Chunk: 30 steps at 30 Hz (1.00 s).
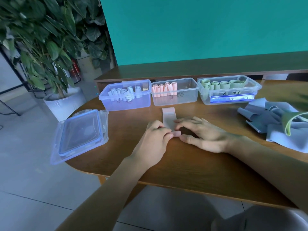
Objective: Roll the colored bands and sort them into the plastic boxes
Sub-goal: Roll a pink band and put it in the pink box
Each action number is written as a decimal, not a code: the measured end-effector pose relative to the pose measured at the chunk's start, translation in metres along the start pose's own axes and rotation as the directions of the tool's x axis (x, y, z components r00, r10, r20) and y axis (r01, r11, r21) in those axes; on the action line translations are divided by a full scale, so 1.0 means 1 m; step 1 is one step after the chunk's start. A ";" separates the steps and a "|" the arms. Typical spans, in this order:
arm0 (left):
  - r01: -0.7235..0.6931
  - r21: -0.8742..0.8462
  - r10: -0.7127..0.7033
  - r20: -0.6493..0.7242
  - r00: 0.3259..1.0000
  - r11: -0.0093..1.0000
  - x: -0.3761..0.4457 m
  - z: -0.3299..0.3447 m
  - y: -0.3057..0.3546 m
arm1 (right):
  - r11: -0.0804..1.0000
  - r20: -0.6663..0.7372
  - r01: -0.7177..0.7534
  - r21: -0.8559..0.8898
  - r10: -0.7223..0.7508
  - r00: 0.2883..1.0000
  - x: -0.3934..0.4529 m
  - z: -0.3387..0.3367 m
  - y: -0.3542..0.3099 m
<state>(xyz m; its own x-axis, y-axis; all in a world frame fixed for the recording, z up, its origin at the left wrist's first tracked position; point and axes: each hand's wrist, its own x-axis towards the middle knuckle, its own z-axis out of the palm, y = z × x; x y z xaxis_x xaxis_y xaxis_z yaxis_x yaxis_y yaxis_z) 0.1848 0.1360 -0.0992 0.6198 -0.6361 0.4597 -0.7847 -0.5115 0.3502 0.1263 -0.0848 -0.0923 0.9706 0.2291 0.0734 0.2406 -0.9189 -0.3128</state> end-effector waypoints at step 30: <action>0.041 0.082 -0.049 0.101 0.994 0.996 0.027 0.008 -0.011 | 0.991 0.066 -0.121 -0.056 0.124 0.990 0.049 -0.010 0.028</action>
<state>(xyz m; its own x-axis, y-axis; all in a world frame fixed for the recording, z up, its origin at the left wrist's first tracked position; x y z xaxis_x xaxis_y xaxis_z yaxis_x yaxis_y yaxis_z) 0.2105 0.1202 -0.0970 0.6556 -0.6655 0.3568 -0.7551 -0.5826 0.3007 0.1805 -0.1027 -0.0879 0.9906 0.1338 -0.0284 0.1215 -0.9564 -0.2654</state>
